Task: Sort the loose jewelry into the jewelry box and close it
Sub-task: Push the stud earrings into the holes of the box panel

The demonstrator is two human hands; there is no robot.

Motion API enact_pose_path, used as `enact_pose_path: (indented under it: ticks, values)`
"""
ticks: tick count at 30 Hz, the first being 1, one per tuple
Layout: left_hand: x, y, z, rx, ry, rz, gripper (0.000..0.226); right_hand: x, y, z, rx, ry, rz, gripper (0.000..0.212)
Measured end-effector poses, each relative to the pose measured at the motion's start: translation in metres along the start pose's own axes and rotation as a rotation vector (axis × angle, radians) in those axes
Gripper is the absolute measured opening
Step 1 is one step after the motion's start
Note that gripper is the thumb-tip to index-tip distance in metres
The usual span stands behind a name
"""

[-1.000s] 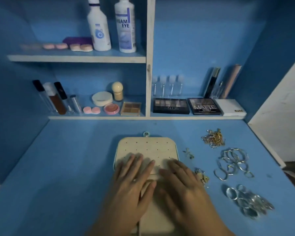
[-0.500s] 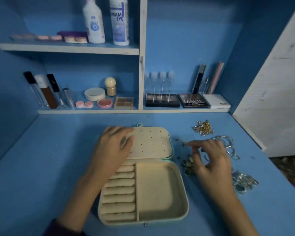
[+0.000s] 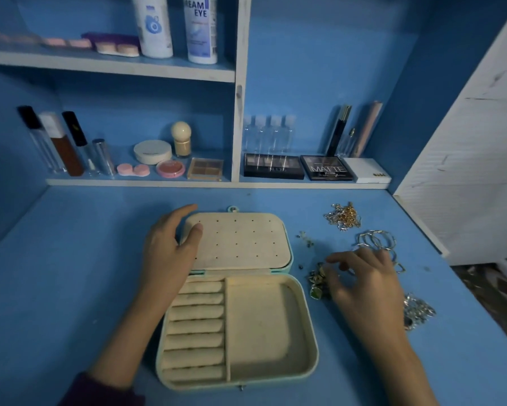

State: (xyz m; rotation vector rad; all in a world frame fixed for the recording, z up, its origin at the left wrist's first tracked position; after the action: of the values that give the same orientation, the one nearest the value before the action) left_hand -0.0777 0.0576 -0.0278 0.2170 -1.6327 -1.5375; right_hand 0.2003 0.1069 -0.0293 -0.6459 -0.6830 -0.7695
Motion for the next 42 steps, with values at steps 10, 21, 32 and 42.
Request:
enact_pose_path:
  ticks: [10,21,32,42]
  values:
    - [-0.002,0.0,0.001,0.002,-0.021,0.005,0.032,-0.001,0.001,0.002,-0.012,0.014,0.006,0.01]
    - [-0.009,-0.001,0.023,0.089,-0.141,0.134,0.038,0.008,-0.005,0.038,-0.539,0.072,1.213,0.011]
    - [-0.041,0.026,0.029,-0.161,-0.358,0.521,0.042,-0.022,-0.032,0.064,-0.48,-0.112,1.335,0.015]
    - [-0.039,0.059,0.007,-0.51,-0.025,0.434,0.051,-0.02,-0.041,0.053,0.053,0.169,0.683,0.028]
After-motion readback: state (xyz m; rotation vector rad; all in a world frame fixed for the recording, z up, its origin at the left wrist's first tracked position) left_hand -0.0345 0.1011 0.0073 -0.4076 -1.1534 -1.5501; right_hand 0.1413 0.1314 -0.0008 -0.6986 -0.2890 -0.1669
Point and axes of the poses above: each hand's wrist, its own z-axis towards the middle knuckle, its own x-axis out of the back of the hand, y = z × x, the point moved 5 cm from there along z, towards the middle knuckle, and after that the axes turned 11 degrees about x, right-handed, at the moved point
